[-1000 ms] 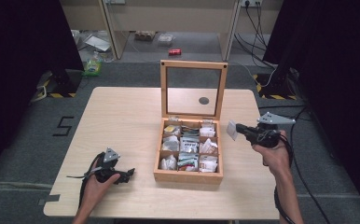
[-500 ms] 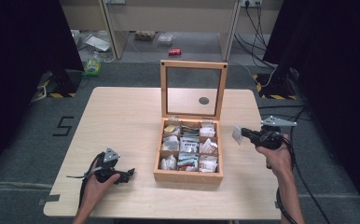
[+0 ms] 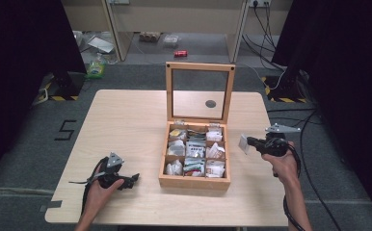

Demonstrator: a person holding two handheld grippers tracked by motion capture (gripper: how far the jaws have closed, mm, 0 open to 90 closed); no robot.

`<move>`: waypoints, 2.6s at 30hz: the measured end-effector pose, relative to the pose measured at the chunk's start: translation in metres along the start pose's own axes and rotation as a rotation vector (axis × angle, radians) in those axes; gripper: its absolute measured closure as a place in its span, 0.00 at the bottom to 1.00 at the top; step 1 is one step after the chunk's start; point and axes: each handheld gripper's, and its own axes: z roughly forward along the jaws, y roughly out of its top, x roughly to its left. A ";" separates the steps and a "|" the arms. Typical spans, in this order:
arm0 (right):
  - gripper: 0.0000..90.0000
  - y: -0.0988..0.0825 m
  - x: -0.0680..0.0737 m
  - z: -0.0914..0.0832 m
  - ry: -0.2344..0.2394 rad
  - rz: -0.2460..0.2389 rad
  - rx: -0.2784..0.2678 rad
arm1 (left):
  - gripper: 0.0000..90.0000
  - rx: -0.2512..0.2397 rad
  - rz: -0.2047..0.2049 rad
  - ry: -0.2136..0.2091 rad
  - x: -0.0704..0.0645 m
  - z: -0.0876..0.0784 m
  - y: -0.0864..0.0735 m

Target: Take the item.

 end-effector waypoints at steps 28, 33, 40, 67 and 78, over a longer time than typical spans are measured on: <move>0.96 -0.025 -0.021 0.016 -0.037 0.056 0.091 | 0.00 0.000 0.000 0.000 0.000 0.000 0.000; 0.93 -0.028 -0.024 0.018 -0.032 0.066 0.110 | 0.00 0.000 0.000 0.000 0.000 0.000 0.000; 0.91 -0.035 -0.031 0.020 -0.031 0.090 0.137 | 0.00 0.000 0.000 0.000 0.000 0.000 0.000; 0.57 -0.030 -0.034 0.013 -0.086 0.118 0.089 | 0.00 0.000 0.000 0.000 0.000 0.000 0.000; 0.43 -0.016 -0.023 0.011 -0.082 0.141 0.023 | 0.00 0.000 0.000 0.000 0.000 0.000 0.000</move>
